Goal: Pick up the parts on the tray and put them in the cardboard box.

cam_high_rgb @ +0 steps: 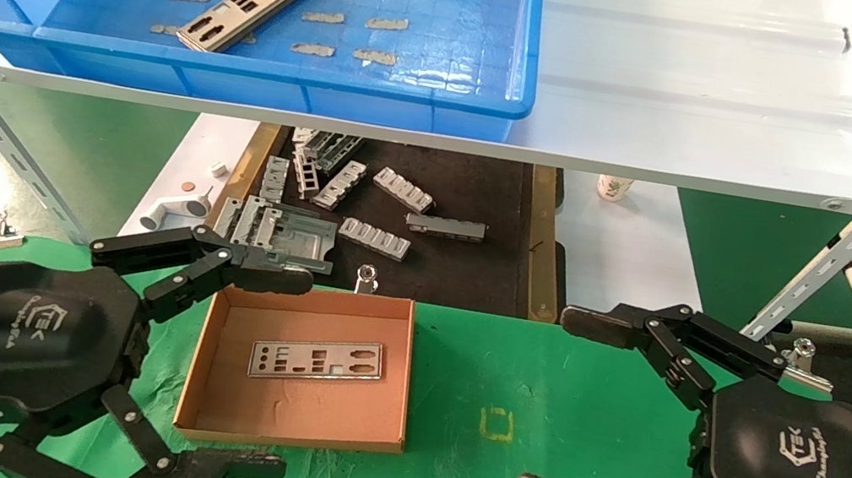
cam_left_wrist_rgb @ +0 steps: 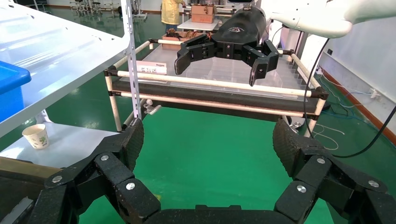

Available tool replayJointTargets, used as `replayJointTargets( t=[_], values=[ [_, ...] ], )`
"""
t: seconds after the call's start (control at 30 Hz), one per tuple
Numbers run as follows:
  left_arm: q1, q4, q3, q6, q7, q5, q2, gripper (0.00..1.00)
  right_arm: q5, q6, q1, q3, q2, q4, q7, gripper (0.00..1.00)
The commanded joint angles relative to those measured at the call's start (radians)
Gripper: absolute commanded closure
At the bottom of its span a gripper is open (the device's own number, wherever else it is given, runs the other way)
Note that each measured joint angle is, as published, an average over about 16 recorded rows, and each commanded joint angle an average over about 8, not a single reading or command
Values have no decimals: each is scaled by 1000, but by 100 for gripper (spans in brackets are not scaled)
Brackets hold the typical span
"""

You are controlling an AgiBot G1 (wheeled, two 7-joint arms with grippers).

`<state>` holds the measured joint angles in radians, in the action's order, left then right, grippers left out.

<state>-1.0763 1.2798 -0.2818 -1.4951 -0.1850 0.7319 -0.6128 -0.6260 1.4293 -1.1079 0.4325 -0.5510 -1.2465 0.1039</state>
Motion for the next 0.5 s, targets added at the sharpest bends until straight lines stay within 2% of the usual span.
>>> replayJointTargets(
  t=[0.03, 0.5],
  values=[
    [0, 0, 0, 0, 0, 0, 0, 0, 0, 0, 0, 0, 0, 0, 0, 0],
    [0, 0, 0, 0, 0, 0, 0, 0, 0, 0, 0, 0, 0, 0, 0, 0]
  ],
)
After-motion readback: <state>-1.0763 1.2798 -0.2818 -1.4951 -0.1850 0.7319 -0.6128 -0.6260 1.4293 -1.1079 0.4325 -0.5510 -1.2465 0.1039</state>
